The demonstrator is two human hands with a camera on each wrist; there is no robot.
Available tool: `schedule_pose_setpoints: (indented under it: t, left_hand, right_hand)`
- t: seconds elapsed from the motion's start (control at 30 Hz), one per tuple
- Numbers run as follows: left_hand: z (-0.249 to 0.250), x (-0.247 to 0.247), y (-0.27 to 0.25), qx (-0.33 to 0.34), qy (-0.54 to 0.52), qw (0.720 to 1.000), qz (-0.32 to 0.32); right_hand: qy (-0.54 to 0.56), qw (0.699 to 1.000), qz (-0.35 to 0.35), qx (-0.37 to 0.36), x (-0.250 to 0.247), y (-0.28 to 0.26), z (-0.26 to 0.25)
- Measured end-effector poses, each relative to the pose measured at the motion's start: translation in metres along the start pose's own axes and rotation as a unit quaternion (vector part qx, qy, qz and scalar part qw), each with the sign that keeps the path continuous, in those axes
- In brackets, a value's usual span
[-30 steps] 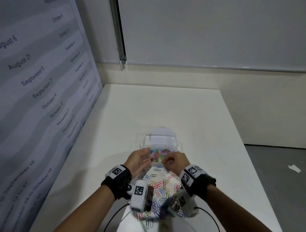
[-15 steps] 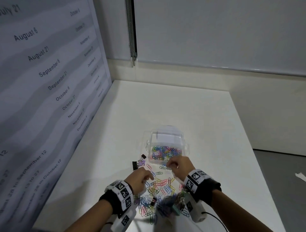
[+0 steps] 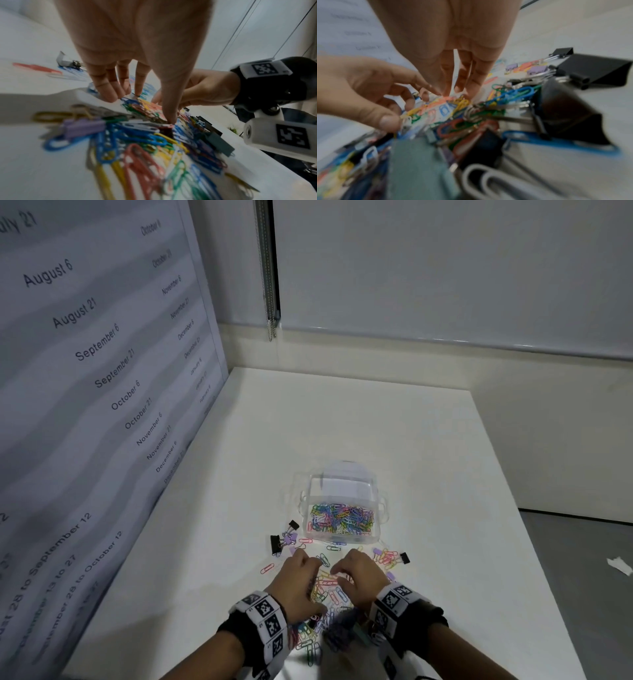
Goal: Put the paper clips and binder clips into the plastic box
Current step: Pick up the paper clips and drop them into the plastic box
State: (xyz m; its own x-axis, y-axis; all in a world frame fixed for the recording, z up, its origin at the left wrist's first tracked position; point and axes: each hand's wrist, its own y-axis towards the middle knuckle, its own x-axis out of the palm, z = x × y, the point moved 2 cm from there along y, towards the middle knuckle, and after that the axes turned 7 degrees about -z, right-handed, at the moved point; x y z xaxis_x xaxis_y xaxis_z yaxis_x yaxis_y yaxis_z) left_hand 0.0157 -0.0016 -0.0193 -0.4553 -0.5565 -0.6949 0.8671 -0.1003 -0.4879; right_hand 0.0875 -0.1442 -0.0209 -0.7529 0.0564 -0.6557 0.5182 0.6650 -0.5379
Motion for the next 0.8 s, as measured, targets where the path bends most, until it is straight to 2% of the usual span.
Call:
schedule_pose_setpoints:
  t: [0.17,0.23,0.33,0.47,0.6,0.7,0.8]
  left_hand:
    - [0.006,0.008,0.005,-0.034,-0.018,0.999,0.014]
    - [0.007,0.01,0.006,-0.051,-0.021,0.998,0.021]
    - [0.009,0.017,0.007,-0.047,0.019,0.999,0.018]
    - [0.015,0.019,0.009,-0.052,0.018,0.998,0.007]
    - [0.014,0.01,0.013,-0.056,-0.007,0.998,0.017]
    - [0.011,0.002,0.015,-0.046,-0.014,0.999,0.018]
    - [0.004,-0.005,0.015,-0.066,-0.101,0.992,0.028]
  right_hand:
    - [0.03,0.997,0.065,-0.008,-0.009,-0.003,0.013]
    - [0.013,0.999,0.043,0.005,-0.011,-0.004,0.016]
    - [-0.018,0.999,-0.026,0.008,-0.007,-0.005,0.014]
    - [-0.022,0.999,-0.029,-0.005,0.005,-0.006,0.004]
    - [-0.012,0.999,-0.038,0.016,0.002,0.0,0.0]
    - [-0.007,0.999,0.009,0.04,-0.005,0.0,0.0]
    - [0.049,0.995,0.076,0.044,-0.015,-0.002,0.002]
